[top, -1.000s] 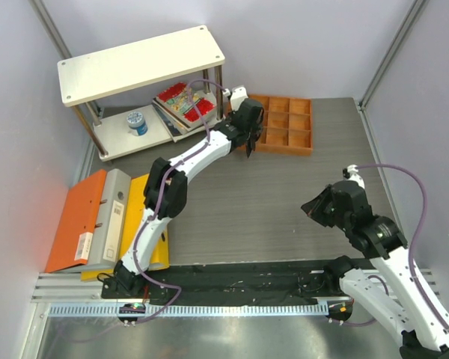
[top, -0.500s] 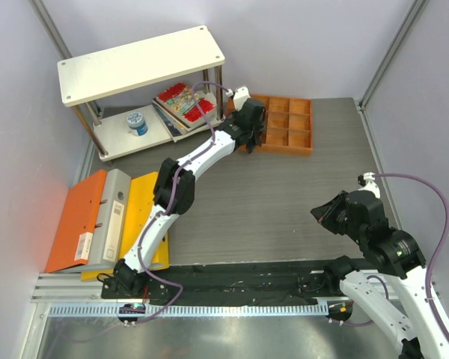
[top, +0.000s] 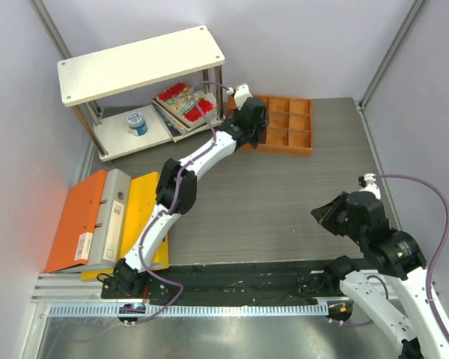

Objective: Roll the ties
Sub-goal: Place the tie in the storage box.

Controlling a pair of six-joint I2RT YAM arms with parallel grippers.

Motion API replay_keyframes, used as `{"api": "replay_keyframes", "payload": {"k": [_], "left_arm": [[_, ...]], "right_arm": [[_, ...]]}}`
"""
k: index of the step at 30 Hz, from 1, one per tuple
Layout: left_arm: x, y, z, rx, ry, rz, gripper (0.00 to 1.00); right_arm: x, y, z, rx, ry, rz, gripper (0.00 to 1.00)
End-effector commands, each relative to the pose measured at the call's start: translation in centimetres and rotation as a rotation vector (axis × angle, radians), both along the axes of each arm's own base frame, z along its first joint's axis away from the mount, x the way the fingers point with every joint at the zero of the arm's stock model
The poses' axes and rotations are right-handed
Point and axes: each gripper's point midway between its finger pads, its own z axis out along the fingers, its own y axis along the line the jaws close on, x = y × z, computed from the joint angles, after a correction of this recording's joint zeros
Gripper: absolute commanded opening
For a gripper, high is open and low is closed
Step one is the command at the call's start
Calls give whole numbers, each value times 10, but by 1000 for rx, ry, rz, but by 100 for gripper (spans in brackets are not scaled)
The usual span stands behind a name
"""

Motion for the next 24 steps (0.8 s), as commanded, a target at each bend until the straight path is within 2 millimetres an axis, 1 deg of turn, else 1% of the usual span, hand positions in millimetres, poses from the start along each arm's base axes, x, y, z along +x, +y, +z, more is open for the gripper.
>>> {"api": "replay_keyframes", "payload": {"k": [1,4,9,11,14,15,16,17,18,19,21,22,24], "left_arm": [[14,7,66,-105,-126,40,0],[17,8,67,-142,-131,45,0],[22,9,55,-156,-125,61,0],[26,5,63,-191,-149,45,0],[26,4,66,-193,-150,42,0],[25,5,62,-197,-148,43,0],[21,9,47,-183,-119,50,0],[19,10,39,-176,-108,52,0],[18,12,36,-178,-111,54,0],[14,15,20,-164,-80,58,0],[13,15,18,-178,-93,55,0],[9,16,9,-164,-77,54,0],[7,18,7,-164,-72,55,0]], "right_arm": [[4,3,8,31,-32,-5,2],[2,2,7,34,-34,-8,2],[0,2,9,40,-36,-10,2],[0,1,7,34,-34,-13,2],[0,0,4,31,-27,-14,2],[0,1,5,32,-29,-12,2],[1,1,7,36,-36,-11,2],[1,1,7,35,-35,-13,2],[1,1,8,33,-37,-11,2],[1,1,7,30,-36,-11,2],[0,1,4,32,-31,-13,2],[0,2,3,35,-31,-8,2],[-1,2,-1,37,-24,-6,2]]}}
